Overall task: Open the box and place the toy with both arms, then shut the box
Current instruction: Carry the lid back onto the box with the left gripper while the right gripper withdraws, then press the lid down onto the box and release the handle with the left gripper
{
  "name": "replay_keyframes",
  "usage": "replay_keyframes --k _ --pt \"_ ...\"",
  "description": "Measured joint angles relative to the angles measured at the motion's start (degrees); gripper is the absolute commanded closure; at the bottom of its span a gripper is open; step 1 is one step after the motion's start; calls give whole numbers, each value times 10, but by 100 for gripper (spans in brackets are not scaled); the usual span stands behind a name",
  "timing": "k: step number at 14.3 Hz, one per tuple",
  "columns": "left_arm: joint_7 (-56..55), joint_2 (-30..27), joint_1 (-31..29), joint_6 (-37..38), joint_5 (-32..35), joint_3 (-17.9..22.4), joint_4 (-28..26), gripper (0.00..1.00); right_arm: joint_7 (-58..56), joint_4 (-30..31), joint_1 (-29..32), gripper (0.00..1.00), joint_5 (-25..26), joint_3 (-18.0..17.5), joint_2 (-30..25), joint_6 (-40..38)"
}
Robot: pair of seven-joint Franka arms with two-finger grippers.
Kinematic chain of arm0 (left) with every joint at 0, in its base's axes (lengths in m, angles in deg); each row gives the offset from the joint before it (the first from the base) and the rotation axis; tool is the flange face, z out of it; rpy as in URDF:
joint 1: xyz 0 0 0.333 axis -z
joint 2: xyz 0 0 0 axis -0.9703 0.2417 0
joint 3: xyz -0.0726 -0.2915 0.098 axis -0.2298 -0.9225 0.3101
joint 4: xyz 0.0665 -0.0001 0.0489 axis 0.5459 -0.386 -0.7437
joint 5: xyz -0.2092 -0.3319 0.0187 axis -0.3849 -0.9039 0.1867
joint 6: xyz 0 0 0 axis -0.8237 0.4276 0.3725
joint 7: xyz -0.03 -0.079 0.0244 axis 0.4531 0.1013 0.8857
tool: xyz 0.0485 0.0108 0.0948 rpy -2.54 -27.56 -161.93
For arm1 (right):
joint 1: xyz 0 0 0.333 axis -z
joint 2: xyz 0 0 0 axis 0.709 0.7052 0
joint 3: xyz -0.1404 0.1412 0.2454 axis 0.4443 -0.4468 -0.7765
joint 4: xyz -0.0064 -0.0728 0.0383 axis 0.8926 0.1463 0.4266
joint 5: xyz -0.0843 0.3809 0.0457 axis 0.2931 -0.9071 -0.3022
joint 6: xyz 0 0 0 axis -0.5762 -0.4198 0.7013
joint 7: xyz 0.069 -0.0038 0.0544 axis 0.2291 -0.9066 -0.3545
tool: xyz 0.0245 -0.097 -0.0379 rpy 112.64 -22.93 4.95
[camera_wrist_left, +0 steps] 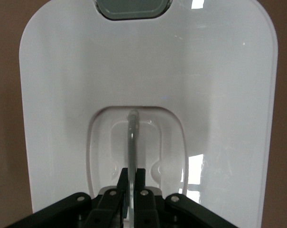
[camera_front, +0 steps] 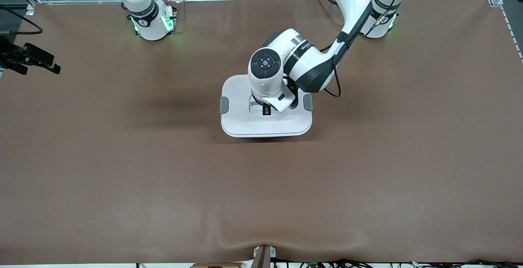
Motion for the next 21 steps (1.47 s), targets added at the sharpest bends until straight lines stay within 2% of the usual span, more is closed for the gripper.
replay_keyframes --k 8,15,21 --pt "-31 -7 4 5 0 0 -1 100 5 -7 -12 0 2 -7 1 -21" --pt "-35 -11 8 7 1 0 -12 100 3 -23 -10 0 15 3 5 22" --pt "-35 -11 13 6 6 0 -13 100 3 -23 -8 0 16 4 9 -1"
